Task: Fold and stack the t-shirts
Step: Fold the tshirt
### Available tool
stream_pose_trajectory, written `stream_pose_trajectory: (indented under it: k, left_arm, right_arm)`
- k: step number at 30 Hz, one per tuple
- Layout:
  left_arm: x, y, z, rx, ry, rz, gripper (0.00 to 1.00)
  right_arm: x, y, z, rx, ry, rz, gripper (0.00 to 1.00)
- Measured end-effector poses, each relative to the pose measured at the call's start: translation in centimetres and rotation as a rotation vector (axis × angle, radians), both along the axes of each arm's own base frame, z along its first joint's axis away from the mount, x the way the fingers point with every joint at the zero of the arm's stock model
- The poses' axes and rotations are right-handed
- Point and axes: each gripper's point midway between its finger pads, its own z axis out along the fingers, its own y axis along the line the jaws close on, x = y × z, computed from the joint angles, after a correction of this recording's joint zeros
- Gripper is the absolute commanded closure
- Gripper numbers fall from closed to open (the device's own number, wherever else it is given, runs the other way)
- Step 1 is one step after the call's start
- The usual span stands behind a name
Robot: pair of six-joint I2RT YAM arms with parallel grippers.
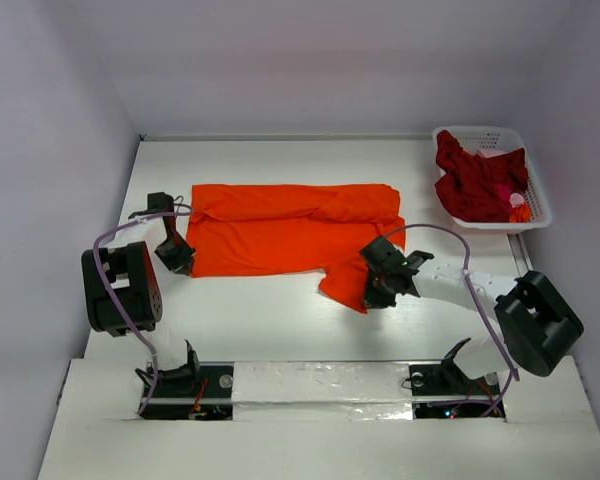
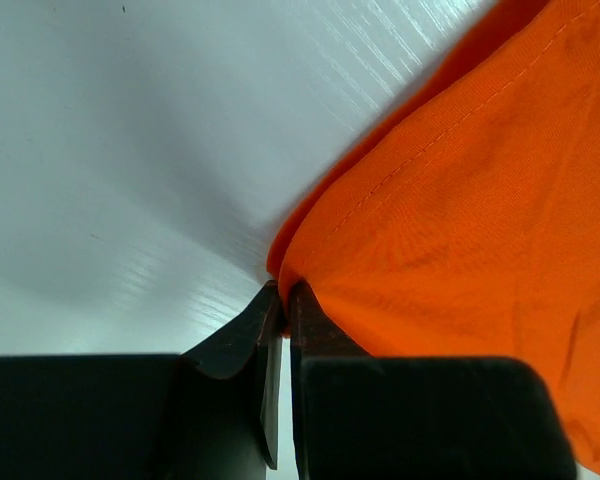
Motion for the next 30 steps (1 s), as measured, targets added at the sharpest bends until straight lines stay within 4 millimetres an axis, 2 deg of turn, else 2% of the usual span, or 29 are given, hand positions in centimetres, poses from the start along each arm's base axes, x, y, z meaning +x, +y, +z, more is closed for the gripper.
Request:
stream_pose_trajectory:
  k: [6, 13, 30]
  left_arm:
    - [0.1, 0.0, 0.3, -0.002, 0.0, 0.0, 1.0]
    - [1.0, 0.1, 1.1, 0.002, -0.02, 0.0, 1.0]
    - [3.0, 0.2, 3.5, -0.003, -0.07, 0.005, 1.0]
  right_arm:
    - [0.7, 0.2, 1.0, -0.002, -0.023, -0.007, 1.0]
    - [3.0, 0.4, 3.7, 0.039, -0.089, -0.048, 1.0]
    - [5.6, -4.5, 4.7, 0.015, -0.106, -0.188, 1.0]
